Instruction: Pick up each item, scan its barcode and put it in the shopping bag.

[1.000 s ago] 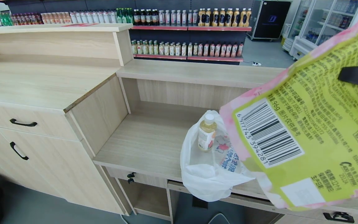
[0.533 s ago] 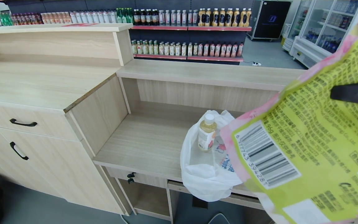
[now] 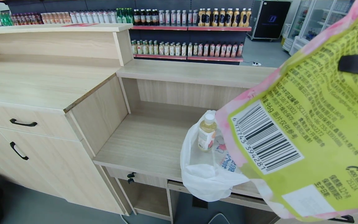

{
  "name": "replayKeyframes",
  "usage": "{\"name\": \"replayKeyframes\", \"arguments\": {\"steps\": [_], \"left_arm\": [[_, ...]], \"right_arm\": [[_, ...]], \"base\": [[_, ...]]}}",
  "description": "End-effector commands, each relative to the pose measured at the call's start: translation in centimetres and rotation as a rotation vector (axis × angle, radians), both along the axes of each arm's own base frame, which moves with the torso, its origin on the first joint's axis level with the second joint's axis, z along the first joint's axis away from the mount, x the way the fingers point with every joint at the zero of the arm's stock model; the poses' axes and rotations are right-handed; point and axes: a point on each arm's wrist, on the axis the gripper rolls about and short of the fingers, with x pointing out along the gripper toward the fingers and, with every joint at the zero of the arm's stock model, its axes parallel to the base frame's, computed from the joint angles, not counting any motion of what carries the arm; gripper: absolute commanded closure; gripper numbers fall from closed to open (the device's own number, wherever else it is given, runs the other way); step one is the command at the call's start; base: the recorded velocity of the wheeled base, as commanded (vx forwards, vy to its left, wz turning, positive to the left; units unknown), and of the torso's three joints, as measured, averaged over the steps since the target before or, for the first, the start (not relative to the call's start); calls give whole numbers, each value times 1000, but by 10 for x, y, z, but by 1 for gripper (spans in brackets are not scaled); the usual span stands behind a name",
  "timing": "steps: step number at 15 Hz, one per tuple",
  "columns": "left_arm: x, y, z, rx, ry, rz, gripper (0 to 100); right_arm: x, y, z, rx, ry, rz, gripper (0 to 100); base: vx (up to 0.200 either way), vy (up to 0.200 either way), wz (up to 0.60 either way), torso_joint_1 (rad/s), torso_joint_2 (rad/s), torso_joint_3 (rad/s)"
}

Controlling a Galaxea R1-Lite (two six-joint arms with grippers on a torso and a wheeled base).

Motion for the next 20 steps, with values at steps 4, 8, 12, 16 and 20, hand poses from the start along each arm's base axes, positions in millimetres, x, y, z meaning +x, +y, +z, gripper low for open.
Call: {"name": "replayKeyframes", "arguments": {"steps": [4,8,12,16,20], "left_arm": [[0,0,0,0,0,0,100],[0,0,0,0,0,0,100],[0,0,0,0,0,0,100],[0,0,0,0,0,0,100],[0,0,0,0,0,0,100]], "right_arm": [[-12,-6,-2,4,-16,-6,100],[-18,-11,0,10,-39,-16,100],[-14,-12,0,9,-39,-41,100],[-14,-14,0,9,-42,-53,100],[-13,-16,-7,-2,-28,-68,100]], "base": [[0,0,0,0,0,0],[0,0,0,0,0,0],[0,0,0,0,0,0],[0,0,0,0,0,0],[0,0,0,0,0,0]]}}
